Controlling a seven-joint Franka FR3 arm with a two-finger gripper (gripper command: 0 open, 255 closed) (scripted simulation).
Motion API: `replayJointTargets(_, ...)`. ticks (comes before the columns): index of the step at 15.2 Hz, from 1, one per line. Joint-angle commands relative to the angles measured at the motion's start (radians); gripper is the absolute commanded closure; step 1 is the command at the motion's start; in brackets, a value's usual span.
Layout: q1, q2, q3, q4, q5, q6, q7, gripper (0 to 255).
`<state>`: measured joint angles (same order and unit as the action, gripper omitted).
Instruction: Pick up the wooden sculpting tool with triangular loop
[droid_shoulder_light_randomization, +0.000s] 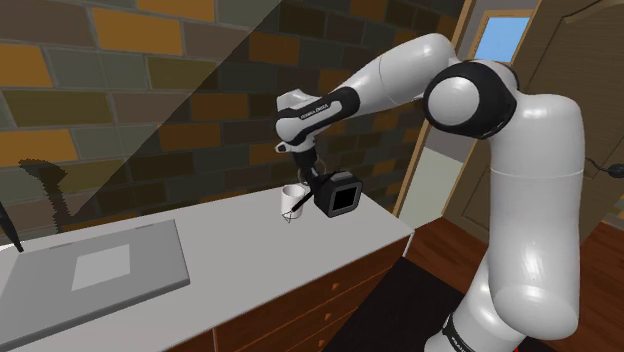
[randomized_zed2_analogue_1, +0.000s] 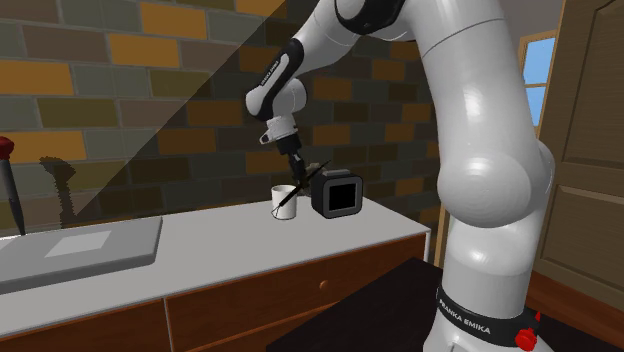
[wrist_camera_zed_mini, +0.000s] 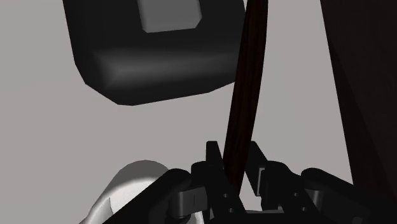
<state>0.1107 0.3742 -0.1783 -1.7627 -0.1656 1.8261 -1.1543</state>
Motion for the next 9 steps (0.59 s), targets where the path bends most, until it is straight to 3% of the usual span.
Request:
replayJointTargets(1, 0.000, -0.010, -0.001, 0.014, -0.001, -0.025, -0.005, 255)
replayJointTargets(9, 0.003, -0.040, -0.002, 0.056, -0.003, -0.095, -0.015, 255)
